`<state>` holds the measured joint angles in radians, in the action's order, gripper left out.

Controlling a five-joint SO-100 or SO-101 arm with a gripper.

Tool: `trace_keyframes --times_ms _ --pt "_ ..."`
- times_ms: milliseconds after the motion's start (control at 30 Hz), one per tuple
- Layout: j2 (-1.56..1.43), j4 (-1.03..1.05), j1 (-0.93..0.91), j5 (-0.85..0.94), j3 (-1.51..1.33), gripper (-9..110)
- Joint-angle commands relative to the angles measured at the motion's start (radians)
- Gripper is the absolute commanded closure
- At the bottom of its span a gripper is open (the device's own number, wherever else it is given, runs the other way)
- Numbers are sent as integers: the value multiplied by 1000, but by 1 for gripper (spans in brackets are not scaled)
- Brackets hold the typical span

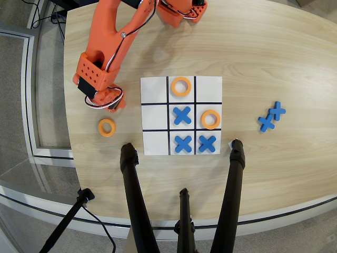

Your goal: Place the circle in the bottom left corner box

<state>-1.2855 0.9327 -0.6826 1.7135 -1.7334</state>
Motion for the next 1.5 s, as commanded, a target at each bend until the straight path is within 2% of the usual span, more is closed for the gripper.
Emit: trace_keyframes --times_ms 0,400,533,667,933,1000,1233,1467 --pt "-11 112 -11 17 11 86" --pt "8 123 -5 -12 -11 86" --pt "12 123 3 -12 -14 97" --pt "14 121 5 -12 -18 102" --pt "-3 130 -3 -17 -20 102" --pt "-32 193 8 -58 -8 102" --pt "-308 637 209 -183 107 102" --pt "-715 634 571 -383 -144 102"
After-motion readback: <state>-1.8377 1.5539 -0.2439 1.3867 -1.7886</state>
